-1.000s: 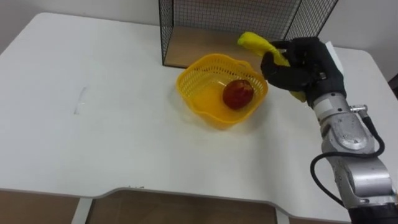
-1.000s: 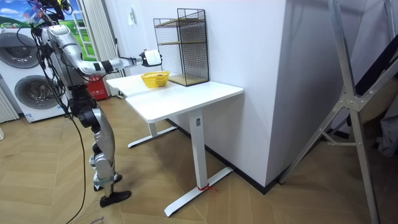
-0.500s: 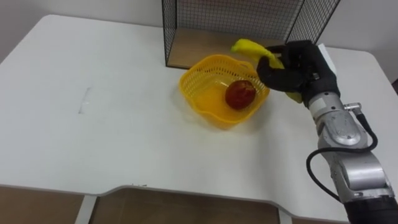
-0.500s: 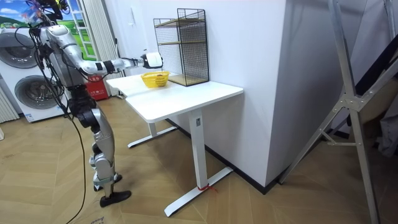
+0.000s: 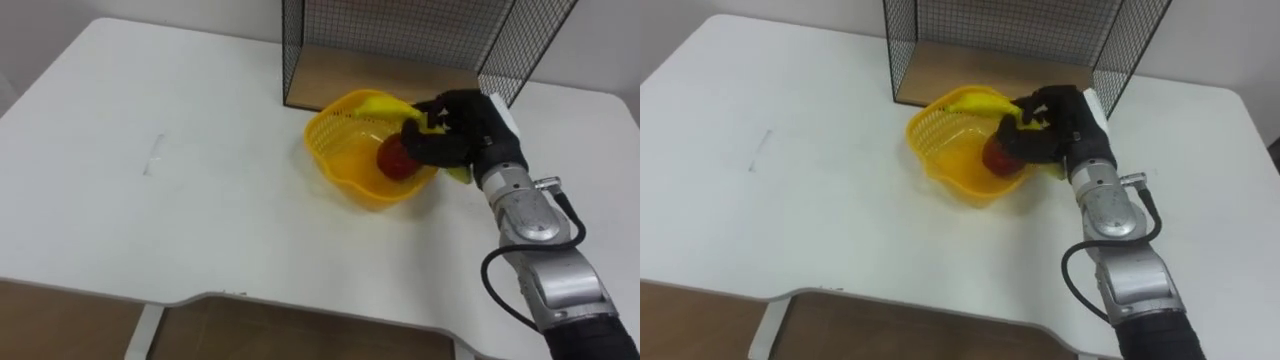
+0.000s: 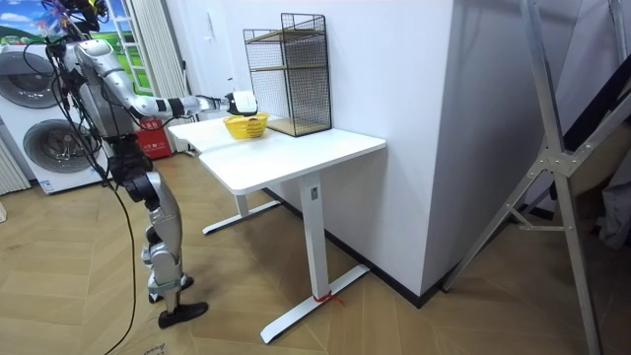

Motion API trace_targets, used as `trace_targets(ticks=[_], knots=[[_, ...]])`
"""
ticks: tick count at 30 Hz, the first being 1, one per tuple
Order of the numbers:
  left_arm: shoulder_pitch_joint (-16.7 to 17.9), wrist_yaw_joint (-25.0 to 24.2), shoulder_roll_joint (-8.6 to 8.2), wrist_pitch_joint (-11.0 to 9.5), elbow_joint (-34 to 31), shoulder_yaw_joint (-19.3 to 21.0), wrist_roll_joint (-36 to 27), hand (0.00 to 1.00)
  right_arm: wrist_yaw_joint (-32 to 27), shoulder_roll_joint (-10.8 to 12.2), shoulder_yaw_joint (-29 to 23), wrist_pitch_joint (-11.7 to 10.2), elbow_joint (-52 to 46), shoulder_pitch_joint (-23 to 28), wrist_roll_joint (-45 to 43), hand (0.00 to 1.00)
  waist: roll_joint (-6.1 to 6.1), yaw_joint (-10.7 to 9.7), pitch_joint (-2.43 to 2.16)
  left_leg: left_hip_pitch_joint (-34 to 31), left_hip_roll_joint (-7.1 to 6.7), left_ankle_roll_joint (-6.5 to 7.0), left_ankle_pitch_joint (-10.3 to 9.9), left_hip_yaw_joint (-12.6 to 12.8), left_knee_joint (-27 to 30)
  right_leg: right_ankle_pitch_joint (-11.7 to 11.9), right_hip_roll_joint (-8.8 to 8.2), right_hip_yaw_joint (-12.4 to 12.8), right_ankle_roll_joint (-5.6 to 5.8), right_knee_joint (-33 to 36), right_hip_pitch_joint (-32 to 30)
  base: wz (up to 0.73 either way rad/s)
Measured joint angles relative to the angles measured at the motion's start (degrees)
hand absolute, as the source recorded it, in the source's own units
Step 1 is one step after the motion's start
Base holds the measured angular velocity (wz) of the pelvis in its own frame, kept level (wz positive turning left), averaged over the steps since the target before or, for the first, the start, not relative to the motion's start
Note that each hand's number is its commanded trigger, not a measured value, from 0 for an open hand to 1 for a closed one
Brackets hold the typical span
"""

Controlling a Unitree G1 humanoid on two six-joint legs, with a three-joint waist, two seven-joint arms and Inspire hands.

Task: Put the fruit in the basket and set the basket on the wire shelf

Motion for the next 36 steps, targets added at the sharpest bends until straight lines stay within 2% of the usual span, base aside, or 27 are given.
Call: trace_targets(ticks=[10, 15, 29, 36], knots=[[-0.1, 0.1, 0.01, 0.1, 1.4, -2.7, -0.5, 0.00, 0.4, 0.4, 1.8, -0.7, 0.1, -0.1, 0.0, 0.00, -0.40, 1.2, 0.16, -0.5, -0.16, 0.00, 0.0, -0.4, 0.0, 0.0, 0.00, -0.2, 0.04, 0.0, -0.1, 0.03], [-0.1, 0.2, -0.06, 0.1, 2.1, -3.2, -0.5, 0.00, -0.6, 0.5, 1.8, -2.0, 1.6, -0.1, 0.0, 0.00, -0.41, 1.2, 0.19, -0.6, -0.15, 0.00, 0.0, -0.5, 0.0, 0.0, 0.02, -0.2, 0.07, 0.1, 0.0, 0.00], [-0.1, 0.2, 0.08, 0.1, 2.0, -3.8, -0.6, 0.00, -0.7, 0.8, 2.4, -2.3, 1.7, -0.1, -0.2, 0.00, -0.59, 0.8, 0.09, -0.6, -0.21, -0.01, 0.0, -0.5, -0.1, 0.0, 0.09, -0.1, 0.07, 0.0, 0.0, 0.00], [0.0, 0.4, 0.05, 0.0, 2.2, -4.4, -0.6, 0.00, -1.3, 1.0, 2.4, -4.3, 4.0, -0.1, 0.4, 0.00, -0.54, 0.7, 0.10, -0.4, -0.12, 0.00, 0.0, -0.3, 0.0, 0.0, 0.00, 0.1, 0.07, 0.0, 0.0, 0.00]])
